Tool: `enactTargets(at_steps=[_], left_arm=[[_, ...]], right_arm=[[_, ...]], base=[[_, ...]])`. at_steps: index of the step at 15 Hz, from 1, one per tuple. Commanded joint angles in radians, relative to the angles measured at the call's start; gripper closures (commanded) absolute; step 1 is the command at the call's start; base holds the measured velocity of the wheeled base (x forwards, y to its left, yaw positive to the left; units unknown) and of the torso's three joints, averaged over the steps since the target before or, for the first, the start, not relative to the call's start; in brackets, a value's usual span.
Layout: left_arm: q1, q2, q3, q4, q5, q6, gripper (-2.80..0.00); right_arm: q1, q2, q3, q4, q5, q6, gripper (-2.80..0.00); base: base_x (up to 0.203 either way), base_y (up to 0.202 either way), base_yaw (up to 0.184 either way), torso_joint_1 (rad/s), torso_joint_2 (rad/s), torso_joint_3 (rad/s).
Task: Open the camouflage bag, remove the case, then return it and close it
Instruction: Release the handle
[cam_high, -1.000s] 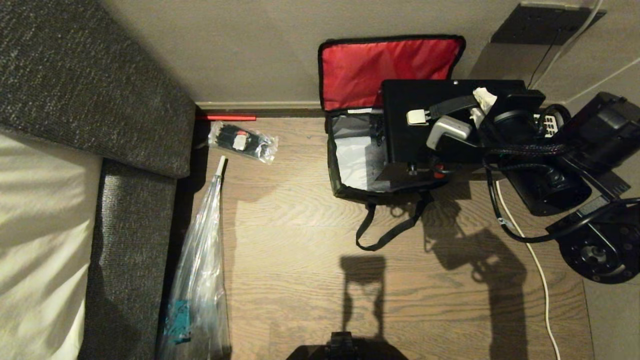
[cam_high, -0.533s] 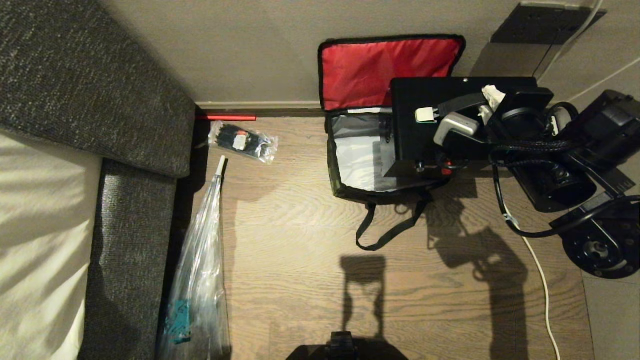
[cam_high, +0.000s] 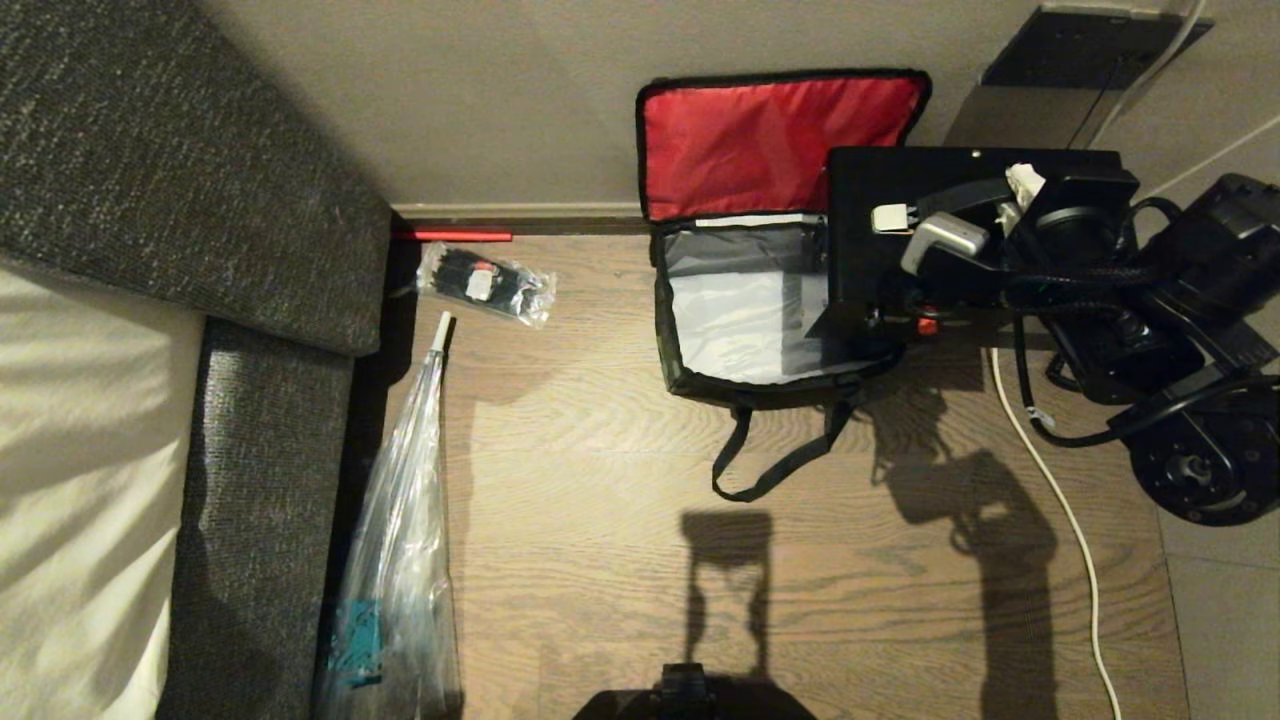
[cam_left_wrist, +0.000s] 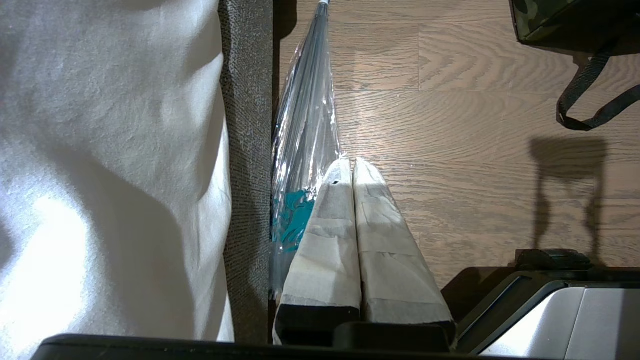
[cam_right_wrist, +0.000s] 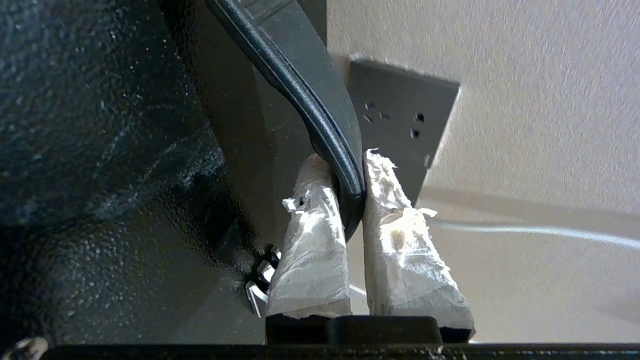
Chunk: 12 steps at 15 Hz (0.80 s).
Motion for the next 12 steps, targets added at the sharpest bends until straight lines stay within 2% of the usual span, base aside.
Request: enactTargets(at_steps=[1,12], left_arm=[[0.0,0.001,0.002,0.0,0.0,-0.001,0.0],[0.0,0.001,0.002,0.0,0.0,0.0,0.0]], right_arm=[[-0.025,0.003,-0.004,-0.009,-0.001,-0.011,0.0],[-0.143,0.016,-0.008,-0.053,0.005,-0.039,0.0]], base=[[0.0,0.0,0.0,0.0,0.0,0.0],[0.0,0.0,0.0,0.0,0.0,0.0]])
